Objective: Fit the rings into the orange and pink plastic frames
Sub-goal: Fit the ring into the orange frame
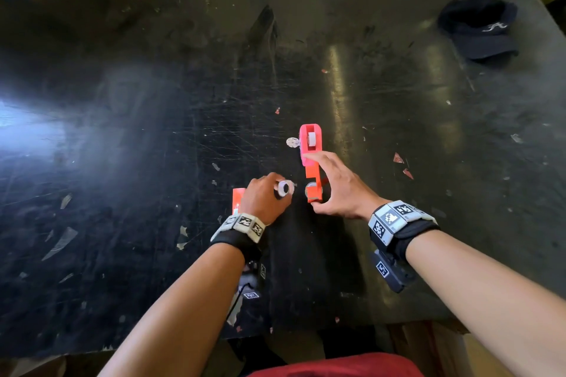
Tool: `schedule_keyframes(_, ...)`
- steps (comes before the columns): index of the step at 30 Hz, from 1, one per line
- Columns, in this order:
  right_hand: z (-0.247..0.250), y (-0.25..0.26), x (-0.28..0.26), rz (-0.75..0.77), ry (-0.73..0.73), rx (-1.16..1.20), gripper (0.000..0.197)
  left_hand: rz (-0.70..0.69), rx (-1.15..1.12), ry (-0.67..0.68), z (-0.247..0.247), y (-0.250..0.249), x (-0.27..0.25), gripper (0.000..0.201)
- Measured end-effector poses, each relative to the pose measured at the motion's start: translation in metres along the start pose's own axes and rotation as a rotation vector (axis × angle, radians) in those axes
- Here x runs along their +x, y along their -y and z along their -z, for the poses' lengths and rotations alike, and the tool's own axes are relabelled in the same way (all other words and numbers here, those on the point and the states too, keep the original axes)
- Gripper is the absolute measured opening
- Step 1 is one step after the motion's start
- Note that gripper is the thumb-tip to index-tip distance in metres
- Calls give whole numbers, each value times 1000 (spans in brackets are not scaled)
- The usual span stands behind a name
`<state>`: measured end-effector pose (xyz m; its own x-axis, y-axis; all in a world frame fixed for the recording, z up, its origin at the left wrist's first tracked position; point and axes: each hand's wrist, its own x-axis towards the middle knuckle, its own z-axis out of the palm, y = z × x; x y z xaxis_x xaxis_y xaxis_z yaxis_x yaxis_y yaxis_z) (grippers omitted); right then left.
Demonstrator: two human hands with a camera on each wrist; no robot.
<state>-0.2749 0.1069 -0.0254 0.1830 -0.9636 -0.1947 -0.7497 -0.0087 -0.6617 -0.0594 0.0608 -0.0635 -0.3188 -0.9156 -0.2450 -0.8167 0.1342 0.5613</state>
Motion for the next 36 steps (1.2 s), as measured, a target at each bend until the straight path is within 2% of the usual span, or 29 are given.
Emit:
schedule_keyframes(2, 2, -1, -3, -11, -7, 21, 98, 22, -249, -8, 17, -2, 2, 38)
schedule_keyframes(5, 1, 4, -4, -5, -32, 58, 98, -46, -411, 60, 43, -7, 6, 40)
schedule_keyframes(9, -4, 14, 1, 25, -99, 129, 98, -106, -465, 134, 58, -10, 4, 36)
schedule_keyframes(19, -7, 40, 3, 97, -95, 174, 92, -110, -514, 125, 63, -10, -7, 42)
schedule_keyframes(22, -11, 44, 6, 89, -93, 207, 83, -52, -538, 64, 61, -9, -8, 42)
schedule_keyframes(27, -11, 44, 10, 73, -85, 169, 81, 10, -507, 107, 69, 2, -10, 56)
schedule_keyframes(31, -14, 40, 15, 49, -82, 158, 83, 252, -204, -98, 66, 39, -15, 51)
schedule_keyframes(34, -18, 38, 15, 42, -67, 157, 82, 425, -24, 39, 51, 60, -25, 70)
schedule_keyframes(36, -20, 38, 13, 45, -57, 163, 81, 458, 18, 81, 42, 63, -30, 77)
